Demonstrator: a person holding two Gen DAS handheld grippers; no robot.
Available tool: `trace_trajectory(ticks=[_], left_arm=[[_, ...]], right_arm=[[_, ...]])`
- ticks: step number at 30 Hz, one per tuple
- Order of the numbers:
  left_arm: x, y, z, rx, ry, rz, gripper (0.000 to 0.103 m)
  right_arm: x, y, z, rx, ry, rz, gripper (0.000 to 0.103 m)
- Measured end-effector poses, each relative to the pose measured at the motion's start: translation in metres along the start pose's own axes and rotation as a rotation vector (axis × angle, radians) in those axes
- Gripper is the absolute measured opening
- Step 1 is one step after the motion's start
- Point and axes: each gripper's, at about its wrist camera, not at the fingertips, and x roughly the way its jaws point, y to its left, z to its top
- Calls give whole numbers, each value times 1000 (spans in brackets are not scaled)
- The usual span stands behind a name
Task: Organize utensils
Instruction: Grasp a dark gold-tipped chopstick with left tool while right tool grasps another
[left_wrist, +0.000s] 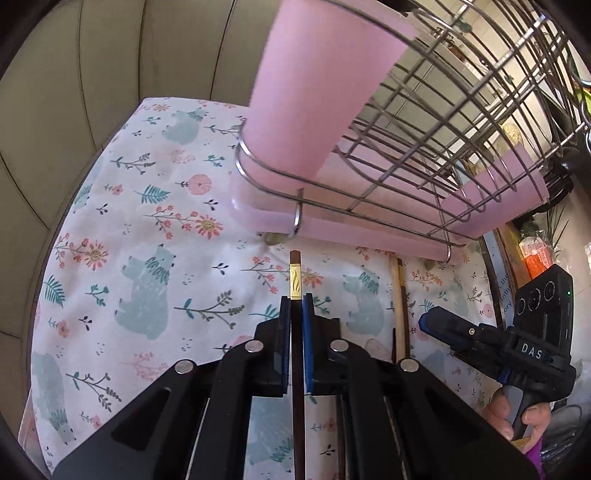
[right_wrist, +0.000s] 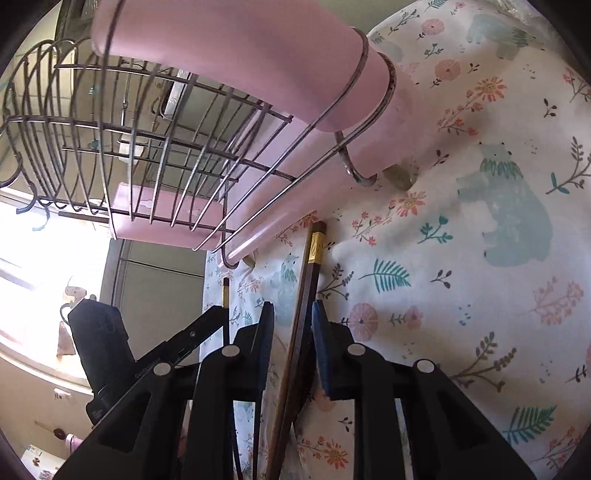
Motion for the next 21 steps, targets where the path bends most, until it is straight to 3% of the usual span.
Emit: trace_trajectory(ticks=[5, 14, 21], left_arm=[[-2, 27, -8, -47, 6, -2, 5], [3, 41, -16, -86, 14, -25, 5], [1, 38, -16, -83, 24, -27, 6]], right_arm=[[15, -3, 8, 7, 4, -32, 15], [34, 3, 10, 5, 5, -18, 8], [4, -1, 5, 6, -27, -44, 8]])
